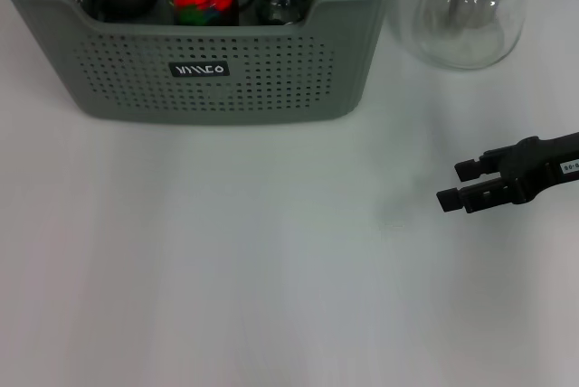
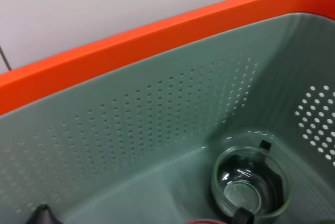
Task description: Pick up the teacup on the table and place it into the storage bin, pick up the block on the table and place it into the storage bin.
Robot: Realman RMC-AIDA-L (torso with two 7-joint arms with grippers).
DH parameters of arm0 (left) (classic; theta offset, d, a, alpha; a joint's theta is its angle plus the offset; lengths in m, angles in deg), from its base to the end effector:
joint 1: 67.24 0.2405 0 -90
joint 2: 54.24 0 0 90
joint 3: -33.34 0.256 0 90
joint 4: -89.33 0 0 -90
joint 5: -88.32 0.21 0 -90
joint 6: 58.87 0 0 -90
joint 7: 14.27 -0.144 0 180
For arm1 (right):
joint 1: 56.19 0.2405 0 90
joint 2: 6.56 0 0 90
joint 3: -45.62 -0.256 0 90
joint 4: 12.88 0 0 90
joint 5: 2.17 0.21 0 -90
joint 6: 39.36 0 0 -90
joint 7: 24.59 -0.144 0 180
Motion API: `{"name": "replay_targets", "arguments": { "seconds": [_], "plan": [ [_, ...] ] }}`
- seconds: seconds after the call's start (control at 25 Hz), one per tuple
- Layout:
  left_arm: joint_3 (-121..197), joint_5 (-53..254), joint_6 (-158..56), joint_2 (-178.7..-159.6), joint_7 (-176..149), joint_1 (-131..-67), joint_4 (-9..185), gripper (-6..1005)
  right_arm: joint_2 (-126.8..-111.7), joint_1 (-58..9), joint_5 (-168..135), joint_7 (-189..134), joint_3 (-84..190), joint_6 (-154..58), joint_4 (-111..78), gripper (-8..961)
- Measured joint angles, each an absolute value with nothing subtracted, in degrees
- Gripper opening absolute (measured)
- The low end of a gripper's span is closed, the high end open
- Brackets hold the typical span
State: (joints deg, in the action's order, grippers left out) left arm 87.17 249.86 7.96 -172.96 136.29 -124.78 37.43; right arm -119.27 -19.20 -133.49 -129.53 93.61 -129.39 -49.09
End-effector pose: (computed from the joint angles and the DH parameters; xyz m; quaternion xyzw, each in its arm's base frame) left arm -0.1448 0.4729 0.0298 -0.8558 -0.3912 0.0531 0.3344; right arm 0.2751 0.3418 0.0097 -0.9331 0.3557 0.0435 0.0310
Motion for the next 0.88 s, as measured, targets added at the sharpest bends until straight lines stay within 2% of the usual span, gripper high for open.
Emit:
{"name": "replay_targets", "arguments": {
  "seconds": [0.28, 0.36, 0.48, 0.6, 0.68, 0.88],
  "plan": [
    [87.1, 250.5, 7.3, -173.17, 136.0, -123.6, 34.9, 577, -119.23, -19.2, -133.5, -129.5, 93.6, -129.6, -49.3, 825],
    [86.8, 248.6, 9.5, -173.7, 135.6, -121.6, 30.1, 669, -119.2, -19.2, -133.4, -129.4, 93.4, -129.8, -49.5, 825],
    [86.3, 239.0, 15.9, -175.74, 131.7, -115.2, 16.7, 806, -119.08, -19.4, -133.1, -128.8, 93.2, -130.1, -49.7, 825],
    [85.9, 222.0, 22.8, -177.57, 125.1, -105.7, 3.0, 826, -118.92, -19.8, -131.9, -126.6, 92.4, -131.5, -49.9, 824],
    [86.0, 206.1, 26.5, -178.15, 119.3, -97.3, -2.4, 839, -118.84, -20.2, -131.2, -124.7, 90.8, -132.6, -49.9, 824],
    [86.9, 185.2, 34.2, -178.89, 106.4, -85.3, 1.6, 848, -119.12, -21.7, -128.4, -116.9, 86.0, -136.5, -49.7, 824]
  ]
}}
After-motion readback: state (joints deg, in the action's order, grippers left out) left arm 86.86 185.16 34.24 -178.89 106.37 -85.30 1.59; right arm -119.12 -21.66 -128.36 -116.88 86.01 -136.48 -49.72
